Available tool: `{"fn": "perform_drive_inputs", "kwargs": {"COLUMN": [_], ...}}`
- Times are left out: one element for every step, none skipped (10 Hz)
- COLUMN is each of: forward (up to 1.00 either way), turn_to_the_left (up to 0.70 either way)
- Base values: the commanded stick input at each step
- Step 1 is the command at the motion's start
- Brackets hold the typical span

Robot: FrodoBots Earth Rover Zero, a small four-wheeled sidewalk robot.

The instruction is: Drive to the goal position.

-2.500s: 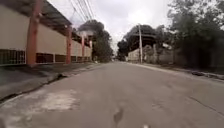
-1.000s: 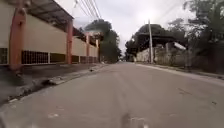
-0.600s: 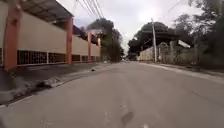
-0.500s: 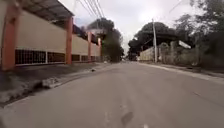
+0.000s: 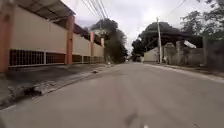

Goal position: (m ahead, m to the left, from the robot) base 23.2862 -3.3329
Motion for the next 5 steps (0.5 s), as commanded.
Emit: {"fn": "perform_drive_inputs", "kwargs": {"forward": [0.85, 0.85, 0.85, 0.85, 0.85], "turn_to_the_left": [0.03, 0.03, 0.00, 0.00, 0.04]}}
